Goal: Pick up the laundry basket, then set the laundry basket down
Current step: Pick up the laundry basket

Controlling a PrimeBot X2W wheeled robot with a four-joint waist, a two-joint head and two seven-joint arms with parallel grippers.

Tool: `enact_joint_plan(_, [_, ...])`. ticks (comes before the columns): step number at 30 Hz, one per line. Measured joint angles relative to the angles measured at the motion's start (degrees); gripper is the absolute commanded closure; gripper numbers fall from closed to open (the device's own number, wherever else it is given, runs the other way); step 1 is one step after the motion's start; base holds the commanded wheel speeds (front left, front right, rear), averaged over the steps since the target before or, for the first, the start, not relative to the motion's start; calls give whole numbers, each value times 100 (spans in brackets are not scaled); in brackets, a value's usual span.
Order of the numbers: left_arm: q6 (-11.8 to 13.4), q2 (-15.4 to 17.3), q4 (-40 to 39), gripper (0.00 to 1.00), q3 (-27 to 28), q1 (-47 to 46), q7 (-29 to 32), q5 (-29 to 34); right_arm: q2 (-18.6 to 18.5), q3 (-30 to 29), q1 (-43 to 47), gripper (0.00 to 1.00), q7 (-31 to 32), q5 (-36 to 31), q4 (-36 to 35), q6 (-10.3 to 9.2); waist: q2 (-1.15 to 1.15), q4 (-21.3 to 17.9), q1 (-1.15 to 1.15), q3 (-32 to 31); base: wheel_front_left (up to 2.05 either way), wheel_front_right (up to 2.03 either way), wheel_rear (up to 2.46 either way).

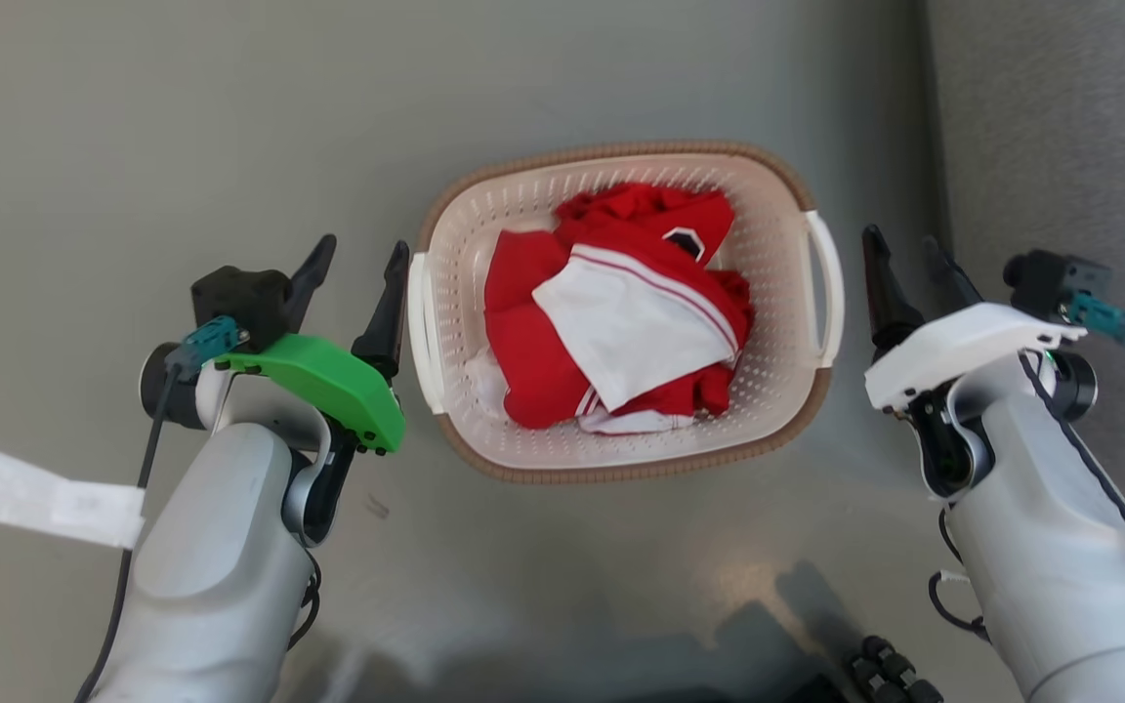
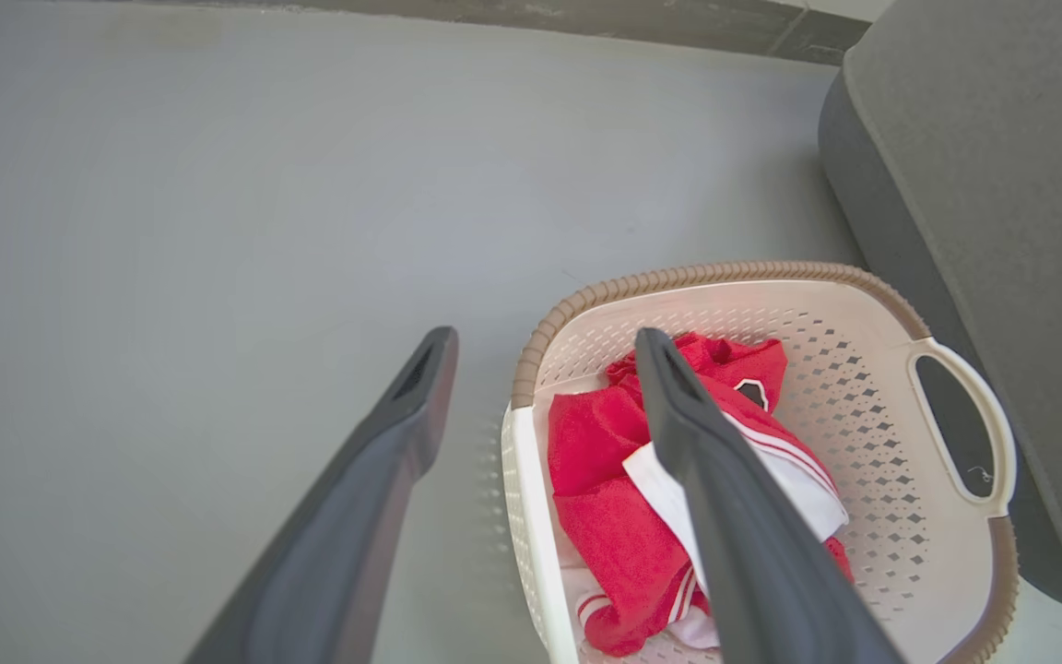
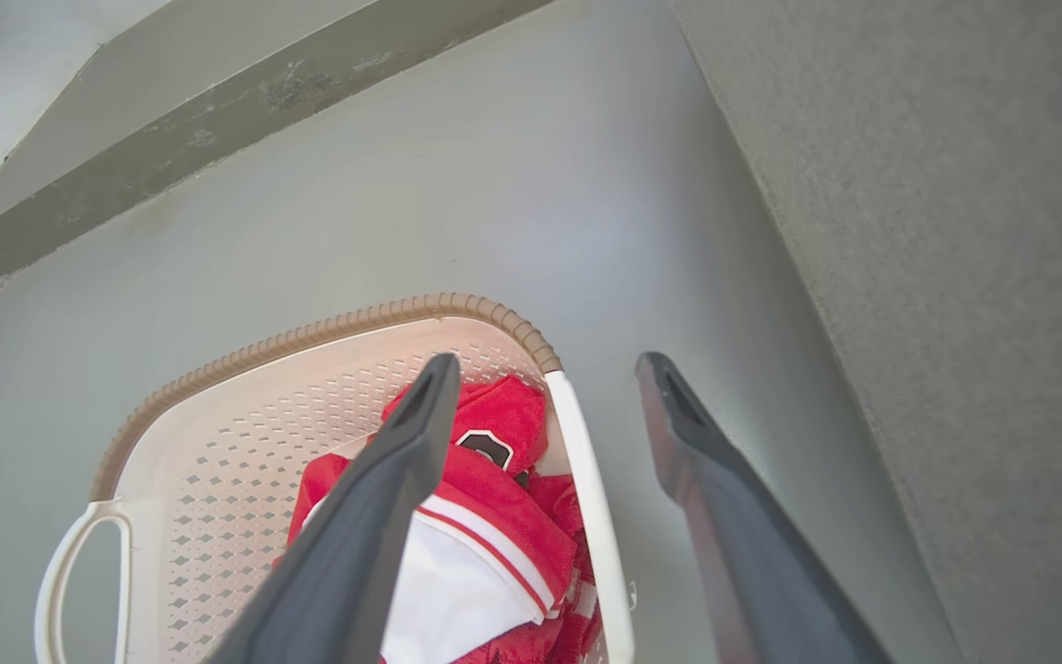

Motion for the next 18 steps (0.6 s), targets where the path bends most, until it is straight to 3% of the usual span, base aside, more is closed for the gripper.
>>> enact_joint_plan(18, [0, -47, 945, 0, -716, -850, 797, -592, -3, 396, -1004, 0, 81, -208, 1131, 0, 0, 100, 0, 958, 0, 0, 0])
